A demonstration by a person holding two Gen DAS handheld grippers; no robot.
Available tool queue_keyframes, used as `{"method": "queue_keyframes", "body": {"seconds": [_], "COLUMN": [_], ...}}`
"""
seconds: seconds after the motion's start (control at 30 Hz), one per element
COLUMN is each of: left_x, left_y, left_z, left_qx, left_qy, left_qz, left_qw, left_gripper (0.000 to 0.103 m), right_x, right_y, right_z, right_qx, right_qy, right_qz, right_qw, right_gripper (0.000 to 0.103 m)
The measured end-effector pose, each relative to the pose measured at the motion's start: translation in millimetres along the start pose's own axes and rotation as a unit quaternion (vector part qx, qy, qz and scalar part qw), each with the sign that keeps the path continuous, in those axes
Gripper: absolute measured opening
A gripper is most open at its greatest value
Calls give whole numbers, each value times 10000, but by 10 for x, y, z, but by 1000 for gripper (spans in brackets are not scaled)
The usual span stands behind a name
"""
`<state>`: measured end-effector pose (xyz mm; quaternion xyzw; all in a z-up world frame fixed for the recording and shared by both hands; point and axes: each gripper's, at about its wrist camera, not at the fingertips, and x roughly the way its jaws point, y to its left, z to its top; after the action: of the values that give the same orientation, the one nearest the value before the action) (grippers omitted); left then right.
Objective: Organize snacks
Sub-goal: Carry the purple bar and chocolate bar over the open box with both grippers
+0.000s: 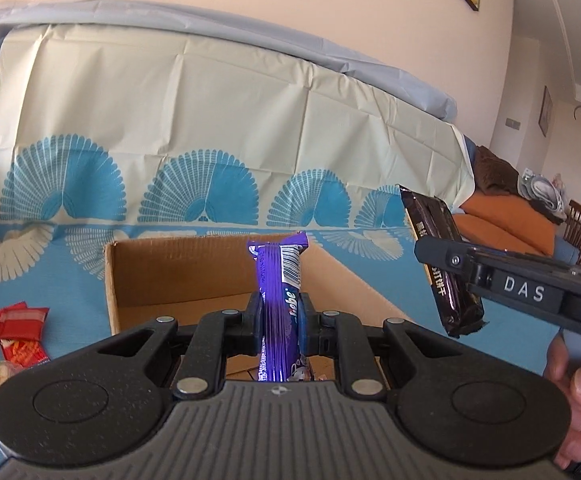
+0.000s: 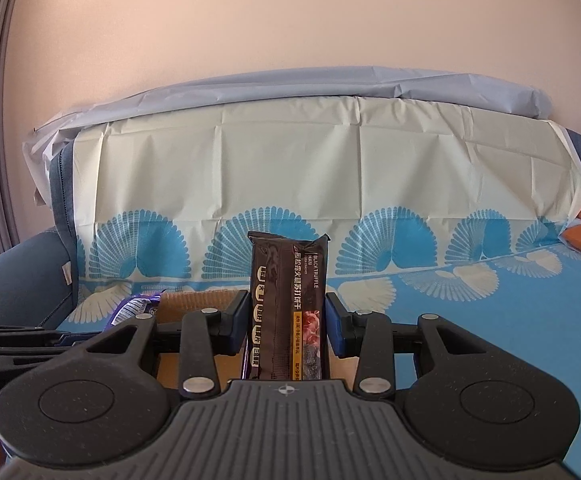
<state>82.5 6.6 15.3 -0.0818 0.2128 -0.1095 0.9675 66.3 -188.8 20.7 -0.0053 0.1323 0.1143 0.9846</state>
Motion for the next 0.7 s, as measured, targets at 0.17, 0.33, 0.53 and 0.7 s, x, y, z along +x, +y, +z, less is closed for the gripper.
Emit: {"method": "queue_keyframes", "body": {"seconds": [0.17, 0.33, 0.53, 0.7], "left_x": [9, 1, -20, -35], "left_y": [18, 38, 73, 83], "left_z": [35, 46, 54, 60], "left_qx": [-114, -196, -284, -334], "left_qy": [-8, -6, -3, -22], "left_qz": [-39, -50, -59, -74], "left_qw": [9999, 9998, 9996, 9994], "left_gripper": [18, 18, 18, 18], "right_x": [54, 95, 110, 119], "right_y": [95, 194, 258, 271], "right_z": [-17, -32, -40, -44], "right_qx": [-105, -172, -164, -174], "right_qy": [44, 57, 7, 4], "right_qz": [-8, 15, -78, -109], "right_qw": [9999, 9998, 9998, 9998], "right_gripper": [41, 41, 41, 41]}}
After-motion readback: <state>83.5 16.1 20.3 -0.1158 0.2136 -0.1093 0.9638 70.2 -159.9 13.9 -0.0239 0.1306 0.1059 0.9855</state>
